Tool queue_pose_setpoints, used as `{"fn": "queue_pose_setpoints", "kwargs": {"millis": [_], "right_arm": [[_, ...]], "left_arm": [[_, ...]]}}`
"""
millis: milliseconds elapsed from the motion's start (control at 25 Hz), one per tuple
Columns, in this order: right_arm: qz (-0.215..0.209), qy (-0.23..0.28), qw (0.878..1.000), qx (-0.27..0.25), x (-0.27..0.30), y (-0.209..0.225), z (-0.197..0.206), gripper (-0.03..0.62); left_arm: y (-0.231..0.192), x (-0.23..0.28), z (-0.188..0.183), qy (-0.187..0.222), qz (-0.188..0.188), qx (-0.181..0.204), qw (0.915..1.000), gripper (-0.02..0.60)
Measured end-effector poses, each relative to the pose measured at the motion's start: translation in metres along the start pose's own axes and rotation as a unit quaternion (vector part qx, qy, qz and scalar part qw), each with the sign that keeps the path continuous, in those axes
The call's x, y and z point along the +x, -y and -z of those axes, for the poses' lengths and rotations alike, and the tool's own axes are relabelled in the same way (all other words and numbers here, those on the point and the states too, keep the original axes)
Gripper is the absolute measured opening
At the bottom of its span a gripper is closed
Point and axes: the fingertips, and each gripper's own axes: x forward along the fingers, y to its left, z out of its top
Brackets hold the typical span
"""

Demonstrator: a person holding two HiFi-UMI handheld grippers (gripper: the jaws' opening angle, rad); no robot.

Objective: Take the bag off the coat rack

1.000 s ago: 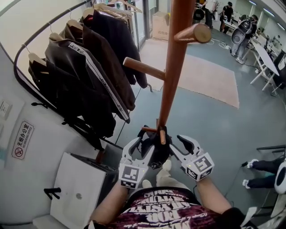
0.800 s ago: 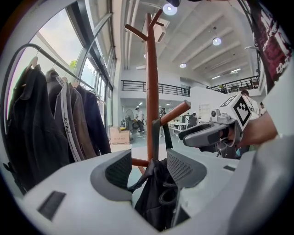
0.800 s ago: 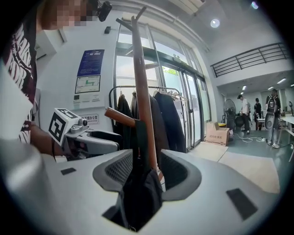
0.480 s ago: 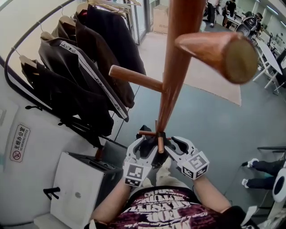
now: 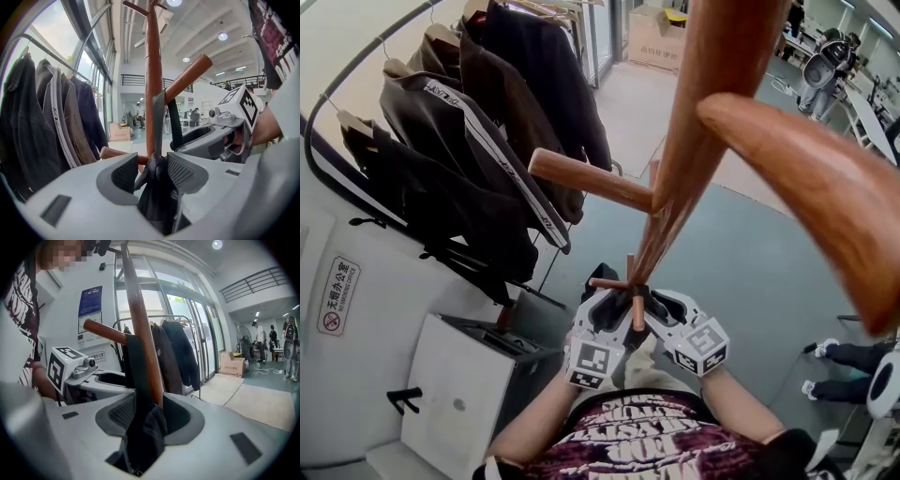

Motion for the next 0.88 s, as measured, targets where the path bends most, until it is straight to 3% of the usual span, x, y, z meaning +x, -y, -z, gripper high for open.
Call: {"fn": "queue_pose_setpoints", "kwargs": {"millis": [320, 600, 880], "right_arm": [[0.001, -0.004, 1.0, -0.027, 0.002, -0.004, 0.001, 0.084], [0.03, -0.006, 0.999, -0.023, 0.001, -0.001, 0.0, 0.019], [0.037, 0.006, 0.999, 0.005, -0.009, 0.001, -0.003, 0.009]], "left_arm": [[0.007, 0.004, 0.009, -0.001, -0.009, -0.001, 1.0, 0.094], [0.0, 0.0, 0.006, -0.01, -0.014, -0.037, 0.9992, 0.074], [0.003, -0.009, 0.004, -0.011, -0.004, -0.032, 0.9994, 0.067]]}}
